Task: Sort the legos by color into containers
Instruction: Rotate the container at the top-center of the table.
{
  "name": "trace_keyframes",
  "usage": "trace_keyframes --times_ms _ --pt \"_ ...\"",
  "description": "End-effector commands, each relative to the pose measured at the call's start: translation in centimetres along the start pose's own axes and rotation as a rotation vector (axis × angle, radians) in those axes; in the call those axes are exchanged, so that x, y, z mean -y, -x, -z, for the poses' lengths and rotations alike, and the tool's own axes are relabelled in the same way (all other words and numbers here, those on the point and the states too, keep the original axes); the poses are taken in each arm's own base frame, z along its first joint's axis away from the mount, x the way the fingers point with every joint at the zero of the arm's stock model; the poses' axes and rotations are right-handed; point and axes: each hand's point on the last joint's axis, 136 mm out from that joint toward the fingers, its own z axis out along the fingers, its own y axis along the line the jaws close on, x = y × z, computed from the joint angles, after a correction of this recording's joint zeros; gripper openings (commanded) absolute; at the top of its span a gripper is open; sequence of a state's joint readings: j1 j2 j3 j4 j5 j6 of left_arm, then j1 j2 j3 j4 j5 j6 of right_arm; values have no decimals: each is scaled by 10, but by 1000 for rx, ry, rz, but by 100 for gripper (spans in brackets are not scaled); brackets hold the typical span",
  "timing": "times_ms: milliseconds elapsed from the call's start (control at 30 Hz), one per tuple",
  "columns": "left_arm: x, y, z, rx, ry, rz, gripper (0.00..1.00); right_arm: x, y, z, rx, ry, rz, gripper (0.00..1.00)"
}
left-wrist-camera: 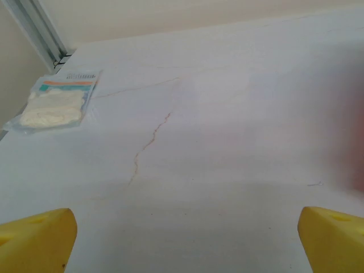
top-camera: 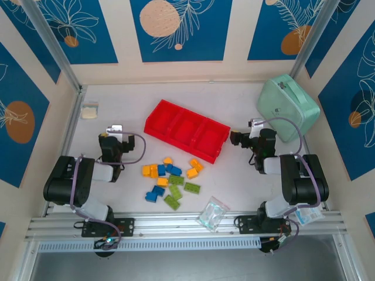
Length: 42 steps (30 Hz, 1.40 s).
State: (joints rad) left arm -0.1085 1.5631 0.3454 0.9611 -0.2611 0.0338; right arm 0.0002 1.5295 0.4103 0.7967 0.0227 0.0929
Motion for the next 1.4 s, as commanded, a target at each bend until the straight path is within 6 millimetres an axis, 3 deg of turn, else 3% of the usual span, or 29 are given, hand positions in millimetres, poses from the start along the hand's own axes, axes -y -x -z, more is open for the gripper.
trace_keyframes --times_ms 0,833,933,1067,1200,1300,1367 --pt "1 9 -3 29 -12 16 99 0 8 1 26 -6 23 99" --pt "1 9 -3 28 -11 16 99 7 9 0 18 -8 -21 99" --pt "1 13 2 23 26 -8 99 20 11 2 42 -129 -15 97" --pt "6 47 23 33 82 -94 99 42 45 39 68 -377 -83 100" --pt "5 78 51 -10 58 161 99 49 81 94 152 -354 -449 99" --pt "25 91 75 -93 -96 251 99 29 106 123 173 -224 -614 99" --pt "32 97 94 -171 -162 311 99 0 125 136 117 -95 -646 99"
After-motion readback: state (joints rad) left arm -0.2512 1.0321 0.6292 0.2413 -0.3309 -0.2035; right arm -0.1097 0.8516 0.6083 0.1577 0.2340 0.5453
